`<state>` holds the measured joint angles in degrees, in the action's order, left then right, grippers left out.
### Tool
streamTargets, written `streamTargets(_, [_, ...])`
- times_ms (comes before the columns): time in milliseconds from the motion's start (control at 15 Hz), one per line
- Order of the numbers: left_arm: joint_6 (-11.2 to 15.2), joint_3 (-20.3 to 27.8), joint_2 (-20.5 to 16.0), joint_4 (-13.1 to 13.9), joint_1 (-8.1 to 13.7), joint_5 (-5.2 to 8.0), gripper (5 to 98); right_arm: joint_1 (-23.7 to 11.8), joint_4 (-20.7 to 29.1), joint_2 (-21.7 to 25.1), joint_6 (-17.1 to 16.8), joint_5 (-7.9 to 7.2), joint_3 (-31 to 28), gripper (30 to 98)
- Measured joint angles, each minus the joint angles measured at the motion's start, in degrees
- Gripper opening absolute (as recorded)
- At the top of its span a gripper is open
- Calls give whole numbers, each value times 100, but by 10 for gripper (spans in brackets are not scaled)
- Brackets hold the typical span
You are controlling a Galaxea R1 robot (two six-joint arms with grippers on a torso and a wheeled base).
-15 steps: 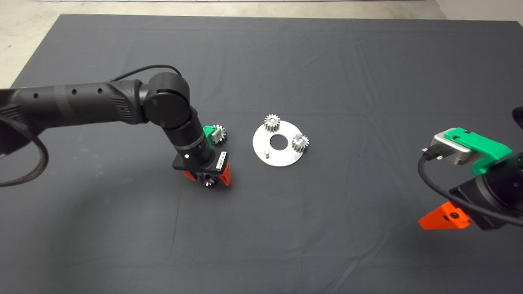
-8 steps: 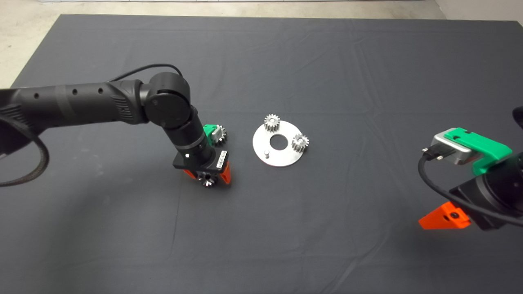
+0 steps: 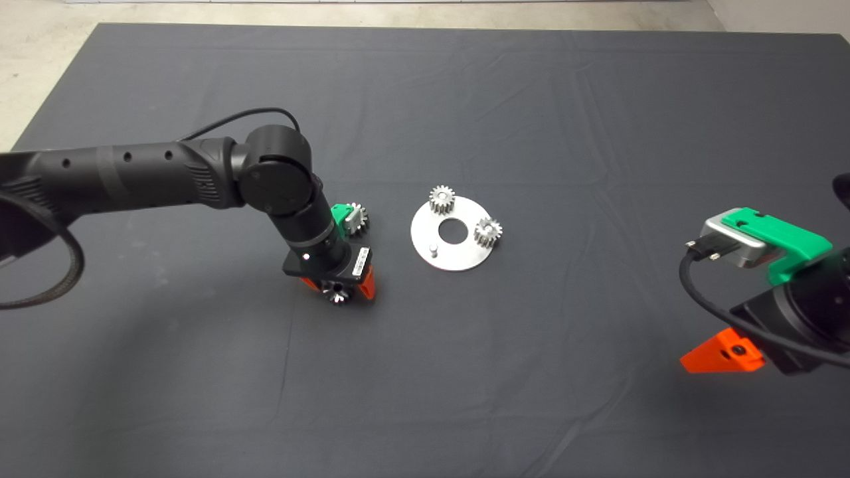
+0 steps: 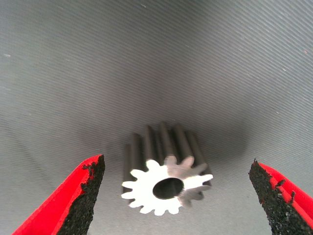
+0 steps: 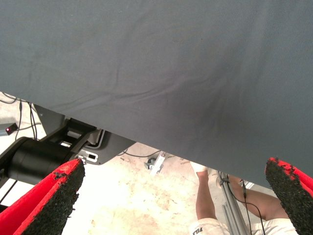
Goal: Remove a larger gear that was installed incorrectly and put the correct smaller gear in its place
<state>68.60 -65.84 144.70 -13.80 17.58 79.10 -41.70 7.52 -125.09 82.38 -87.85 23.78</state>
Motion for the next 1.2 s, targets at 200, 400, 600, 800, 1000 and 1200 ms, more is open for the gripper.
streamTargets(200, [0, 5, -7, -12, -28, 6, 758, 0, 0, 0, 0, 0, 0, 977])
streamTargets(400, [1, 51, -8, -23, -28, 38, 727, 0, 0, 1, 0, 2, 0, 977])
streamTargets(600, [1, 146, -7, -59, -28, 58, 688, 0, 0, 1, 0, 0, 0, 977])
streamTargets(800, [1, 146, -7, -85, -28, 91, 639, 0, 0, 0, 0, 0, 0, 977])
streamTargets(1000, [1, 193, -7, -109, -28, 143, 603, 0, 0, 1, 0, 0, 0, 977])
streamTargets(1200, [4, 226, -9, -127, -28, 168, 553, 0, 0, 1, 0, 1, 0, 977])
